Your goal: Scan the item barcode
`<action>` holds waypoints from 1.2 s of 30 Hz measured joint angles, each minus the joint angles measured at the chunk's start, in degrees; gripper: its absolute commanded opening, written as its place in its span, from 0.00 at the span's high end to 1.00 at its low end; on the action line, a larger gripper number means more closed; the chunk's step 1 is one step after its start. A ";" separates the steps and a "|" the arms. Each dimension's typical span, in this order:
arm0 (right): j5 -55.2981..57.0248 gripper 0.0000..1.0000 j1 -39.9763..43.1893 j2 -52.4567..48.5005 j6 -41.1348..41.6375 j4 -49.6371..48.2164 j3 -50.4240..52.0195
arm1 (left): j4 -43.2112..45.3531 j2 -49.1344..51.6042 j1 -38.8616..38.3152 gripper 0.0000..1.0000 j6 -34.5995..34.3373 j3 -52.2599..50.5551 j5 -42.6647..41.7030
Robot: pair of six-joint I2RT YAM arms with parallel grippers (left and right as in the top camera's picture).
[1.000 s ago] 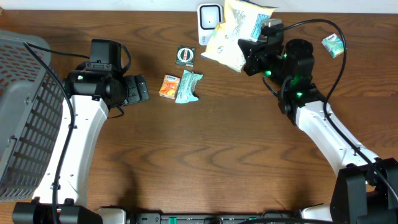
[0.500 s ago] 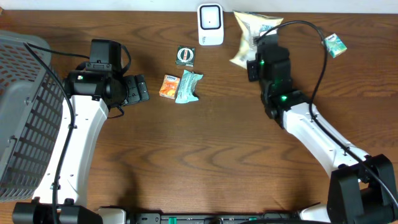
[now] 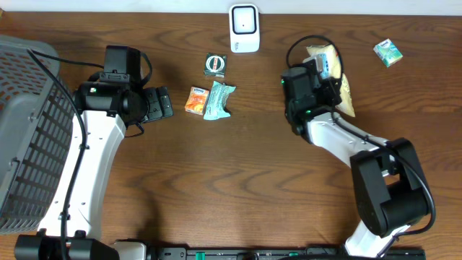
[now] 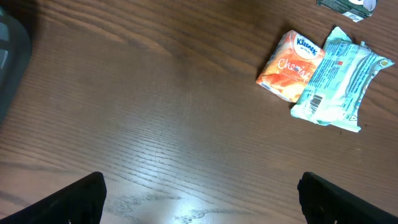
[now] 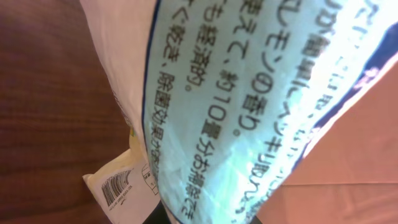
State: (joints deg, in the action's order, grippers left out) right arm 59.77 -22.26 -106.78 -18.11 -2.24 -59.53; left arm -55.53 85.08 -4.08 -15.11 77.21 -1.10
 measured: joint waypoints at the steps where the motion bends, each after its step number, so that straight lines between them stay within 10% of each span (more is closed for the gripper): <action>1: 0.96 0.99 -1.09 0.00 -0.17 -0.15 0.00 | 0.00 0.00 0.00 0.02 0.00 0.00 0.00; 14: -1.66 0.96 -13.14 0.02 3.45 12.48 -0.33 | 0.00 0.00 0.00 0.02 0.00 0.00 0.00; 26: -11.28 0.43 -19.52 0.02 15.69 21.14 -0.57 | 0.00 0.00 0.00 0.02 0.00 0.00 0.00; 36: -18.16 0.26 -21.29 4.35 21.70 27.71 -8.98 | 0.00 0.00 0.00 0.02 0.00 0.00 0.00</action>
State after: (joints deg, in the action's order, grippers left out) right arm 41.60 -43.55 -102.43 3.60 25.47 -68.51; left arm -55.53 85.08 -4.08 -15.11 77.21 -1.10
